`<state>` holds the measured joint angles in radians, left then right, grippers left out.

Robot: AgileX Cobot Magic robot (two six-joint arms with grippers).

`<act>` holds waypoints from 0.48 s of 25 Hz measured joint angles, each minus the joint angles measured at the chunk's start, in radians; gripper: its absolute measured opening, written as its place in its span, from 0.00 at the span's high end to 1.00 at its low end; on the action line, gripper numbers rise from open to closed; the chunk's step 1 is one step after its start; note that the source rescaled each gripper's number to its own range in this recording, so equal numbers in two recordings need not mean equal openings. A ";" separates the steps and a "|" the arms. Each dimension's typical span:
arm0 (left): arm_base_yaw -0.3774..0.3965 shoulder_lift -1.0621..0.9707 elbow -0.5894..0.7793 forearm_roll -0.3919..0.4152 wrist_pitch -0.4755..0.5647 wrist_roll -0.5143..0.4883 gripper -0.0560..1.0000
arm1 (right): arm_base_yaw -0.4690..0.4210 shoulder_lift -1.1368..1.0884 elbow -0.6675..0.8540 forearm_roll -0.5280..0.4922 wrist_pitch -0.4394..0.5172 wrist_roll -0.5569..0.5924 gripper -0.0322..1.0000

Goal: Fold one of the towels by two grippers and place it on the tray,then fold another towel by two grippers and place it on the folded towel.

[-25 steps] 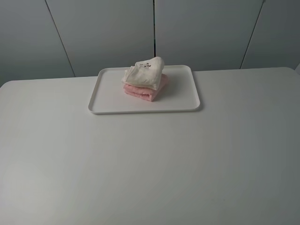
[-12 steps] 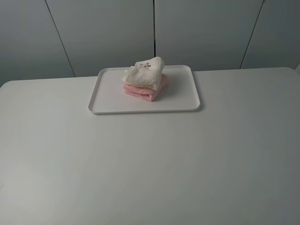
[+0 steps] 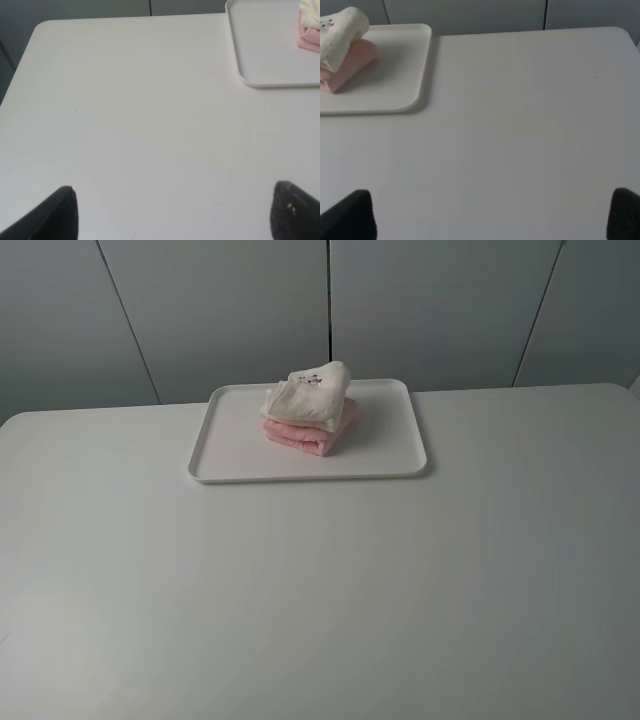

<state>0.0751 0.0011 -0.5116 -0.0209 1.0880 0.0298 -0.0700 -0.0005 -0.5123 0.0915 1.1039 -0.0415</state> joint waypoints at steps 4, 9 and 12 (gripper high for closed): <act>0.000 0.000 0.000 0.000 0.000 0.000 0.01 | 0.000 0.000 0.000 0.000 0.000 0.000 0.00; 0.000 0.000 0.000 0.000 0.000 0.000 0.01 | 0.000 0.000 0.000 0.000 -0.004 -0.026 0.00; 0.000 0.000 0.000 0.000 0.000 0.000 0.01 | 0.000 0.000 0.000 0.002 -0.004 -0.052 0.00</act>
<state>0.0751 0.0011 -0.5116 -0.0209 1.0880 0.0298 -0.0700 -0.0005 -0.5123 0.0933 1.0995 -0.0940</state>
